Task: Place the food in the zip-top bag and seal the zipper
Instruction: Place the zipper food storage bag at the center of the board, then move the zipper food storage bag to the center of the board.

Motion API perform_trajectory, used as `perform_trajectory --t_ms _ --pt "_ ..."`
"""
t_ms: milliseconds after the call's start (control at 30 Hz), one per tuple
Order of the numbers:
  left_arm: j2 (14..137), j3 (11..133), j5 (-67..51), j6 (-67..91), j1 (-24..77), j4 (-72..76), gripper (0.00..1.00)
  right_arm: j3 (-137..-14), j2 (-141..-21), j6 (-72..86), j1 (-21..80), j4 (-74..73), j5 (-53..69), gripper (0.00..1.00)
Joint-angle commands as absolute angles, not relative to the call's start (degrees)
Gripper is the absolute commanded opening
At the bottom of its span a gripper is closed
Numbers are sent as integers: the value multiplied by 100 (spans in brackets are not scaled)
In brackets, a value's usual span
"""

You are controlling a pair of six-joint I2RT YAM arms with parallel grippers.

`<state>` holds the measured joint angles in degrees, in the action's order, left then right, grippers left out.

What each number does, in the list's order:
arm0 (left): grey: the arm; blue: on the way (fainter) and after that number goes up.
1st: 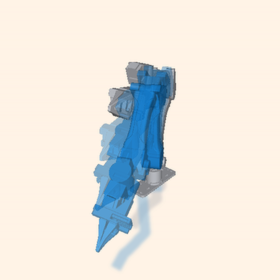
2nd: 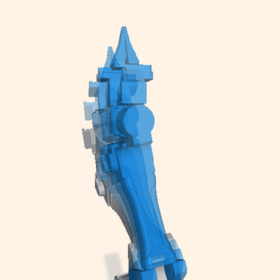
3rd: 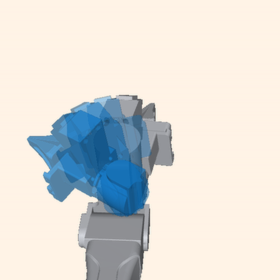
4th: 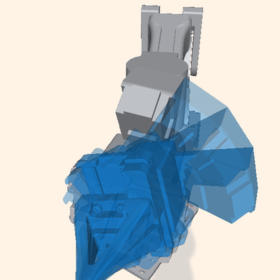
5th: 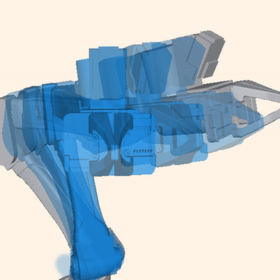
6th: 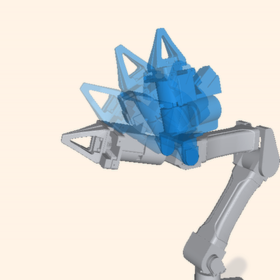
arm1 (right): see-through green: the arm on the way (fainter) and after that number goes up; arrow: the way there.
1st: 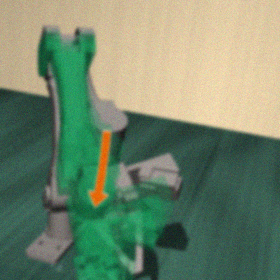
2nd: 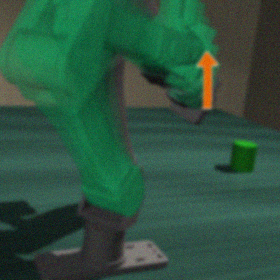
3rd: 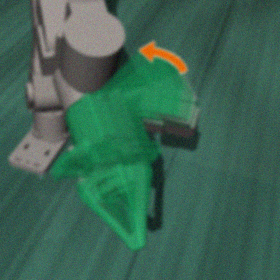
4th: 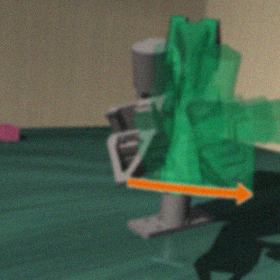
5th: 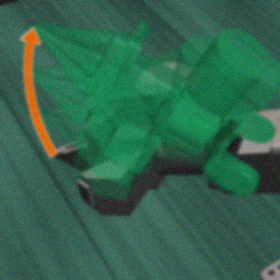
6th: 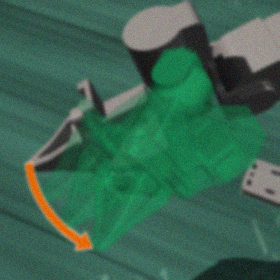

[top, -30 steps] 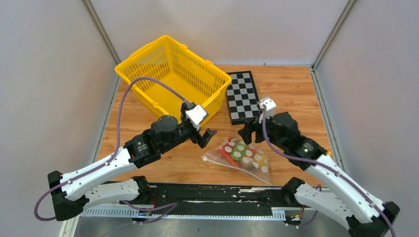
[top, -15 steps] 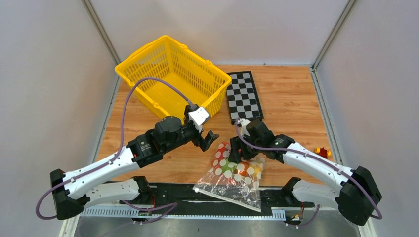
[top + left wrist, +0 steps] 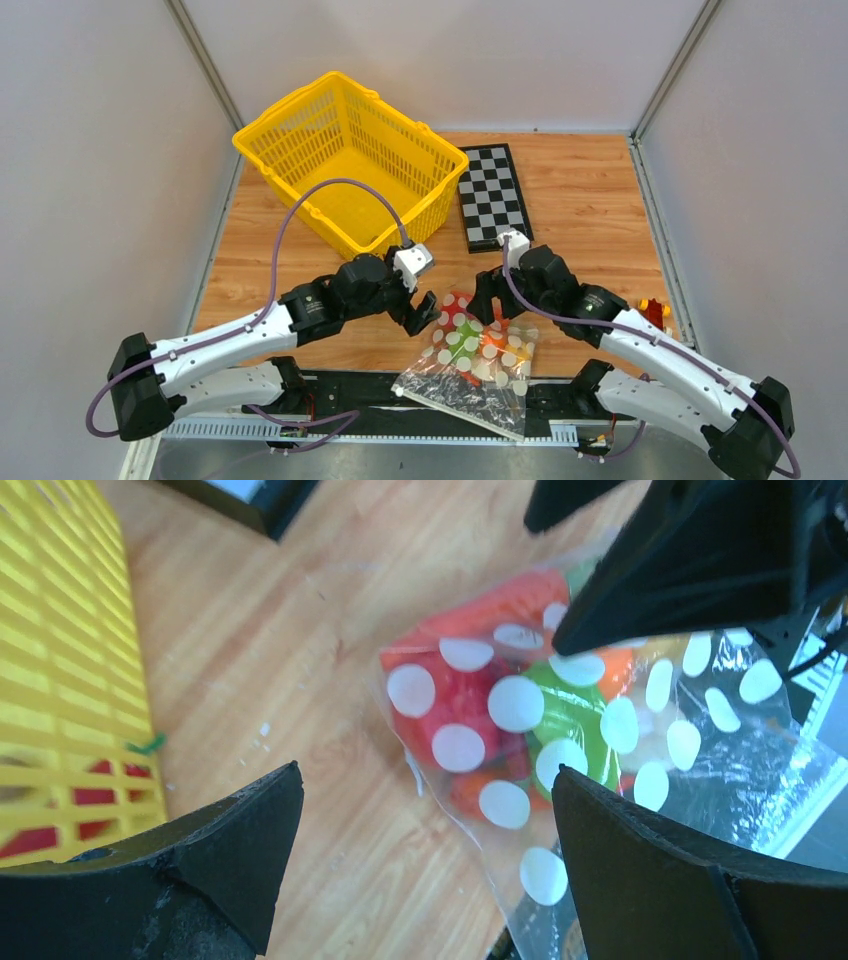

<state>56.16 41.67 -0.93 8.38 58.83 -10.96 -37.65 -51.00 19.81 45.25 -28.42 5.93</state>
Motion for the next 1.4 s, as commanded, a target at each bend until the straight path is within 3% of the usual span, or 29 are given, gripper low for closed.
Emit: perform_trajectory --t_ms 0,233,467,700,867,967,1133,1267,1367 --pt "5661 3873 -480 1389 5869 -811 100 -3747 -5092 1803 4523 -2870 38 80" --pt "6161 3575 -813 1719 5871 -483 100 -3870 -5507 3512 4106 -3841 -1148 85" --pt "6763 3389 -766 2429 5869 721 100 -3269 -4025 5002 4094 -4502 -1652 93" --pt "7372 3464 -1000 2732 5869 1042 100 -2654 -3292 5854 4087 -4847 -1005 98" --pt "7605 3503 -1019 2782 5871 969 99 -2196 -3387 5878 4092 -4235 -360 99" --pt "7782 3518 -1082 2829 5871 1183 91 -2081 -3494 5672 4083 -3518 -96 95" --pt "8066 3683 -784 2904 5868 1613 69 -2179 -3667 5346 3955 -2311 -341 77" --pt "8189 4009 -206 2761 5755 1685 65 -2288 -3871 4979 3498 -1395 -340 68" --pt "8305 4308 -129 2614 5529 1751 65 -2551 -4282 4602 2722 -994 89 67"
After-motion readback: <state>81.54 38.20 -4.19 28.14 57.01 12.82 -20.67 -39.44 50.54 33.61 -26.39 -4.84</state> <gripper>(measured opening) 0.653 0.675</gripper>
